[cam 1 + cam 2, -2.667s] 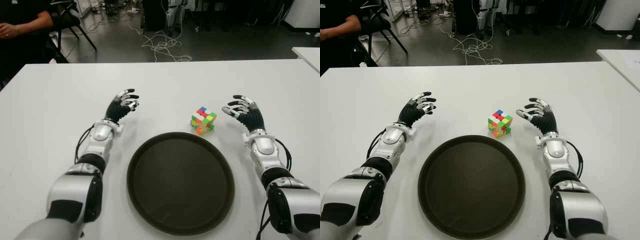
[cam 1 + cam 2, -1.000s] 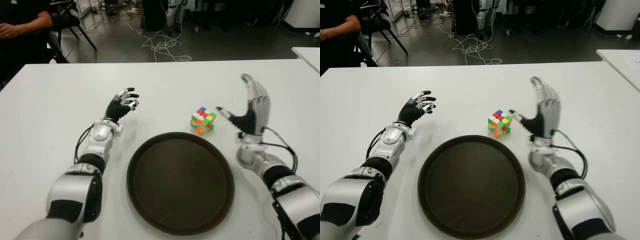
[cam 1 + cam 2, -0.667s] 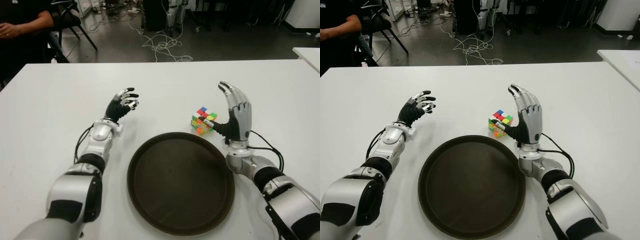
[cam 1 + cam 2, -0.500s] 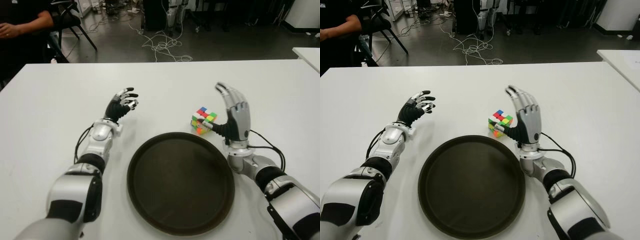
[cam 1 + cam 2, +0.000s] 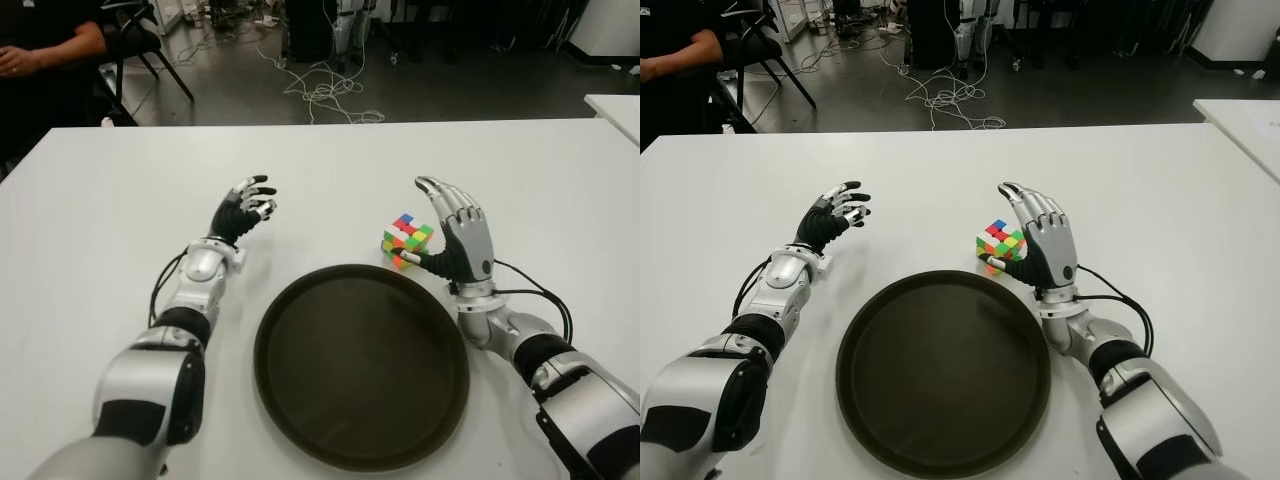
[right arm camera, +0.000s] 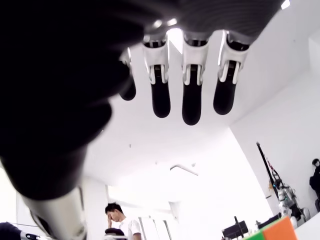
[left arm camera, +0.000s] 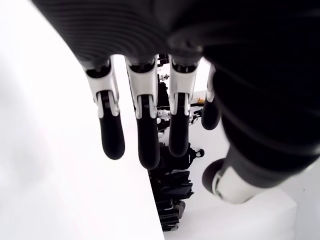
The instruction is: Pick up the Rubik's Cube and put it in the plate
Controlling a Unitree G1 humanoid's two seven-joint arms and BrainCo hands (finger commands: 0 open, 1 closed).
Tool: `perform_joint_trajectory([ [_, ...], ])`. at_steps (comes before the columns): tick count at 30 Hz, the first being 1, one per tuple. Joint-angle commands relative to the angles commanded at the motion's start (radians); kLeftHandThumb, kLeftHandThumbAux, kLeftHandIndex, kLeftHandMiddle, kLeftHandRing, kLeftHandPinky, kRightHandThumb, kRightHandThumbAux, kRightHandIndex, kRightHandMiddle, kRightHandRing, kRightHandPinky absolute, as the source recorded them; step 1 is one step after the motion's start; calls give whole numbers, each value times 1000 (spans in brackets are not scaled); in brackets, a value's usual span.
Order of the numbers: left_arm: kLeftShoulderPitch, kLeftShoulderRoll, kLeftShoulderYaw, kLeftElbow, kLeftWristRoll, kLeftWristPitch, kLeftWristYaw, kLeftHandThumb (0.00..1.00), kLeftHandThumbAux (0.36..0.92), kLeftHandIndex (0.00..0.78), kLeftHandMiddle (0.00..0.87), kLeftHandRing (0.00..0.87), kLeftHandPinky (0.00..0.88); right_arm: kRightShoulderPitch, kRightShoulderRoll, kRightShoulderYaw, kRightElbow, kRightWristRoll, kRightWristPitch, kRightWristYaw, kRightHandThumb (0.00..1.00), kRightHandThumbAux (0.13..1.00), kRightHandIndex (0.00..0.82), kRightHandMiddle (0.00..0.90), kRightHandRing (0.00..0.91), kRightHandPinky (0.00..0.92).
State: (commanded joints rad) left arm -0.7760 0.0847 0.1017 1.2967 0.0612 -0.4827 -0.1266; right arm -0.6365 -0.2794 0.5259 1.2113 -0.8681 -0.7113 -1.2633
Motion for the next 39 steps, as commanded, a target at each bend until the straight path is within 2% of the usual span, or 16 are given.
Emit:
perform_joint_trajectory([
  [28, 2, 6, -6, 1, 5, -10, -6, 309, 752, 173, 280, 314, 353, -1, 5, -3, 13, 20, -2, 12, 34, 825, 142, 219, 225, 263],
  [34, 2, 7, -2, 0, 1, -12, -16, 311, 758, 178, 276, 308, 347, -2, -15, -16, -3, 35, -8, 28, 33, 835, 131, 217, 228, 274],
  [39, 0, 8, -1, 2, 2, -3, -14, 305, 765, 182, 274, 305, 342, -2, -16, -35, 5, 55, -7, 38, 35, 839, 139, 220, 226, 272],
])
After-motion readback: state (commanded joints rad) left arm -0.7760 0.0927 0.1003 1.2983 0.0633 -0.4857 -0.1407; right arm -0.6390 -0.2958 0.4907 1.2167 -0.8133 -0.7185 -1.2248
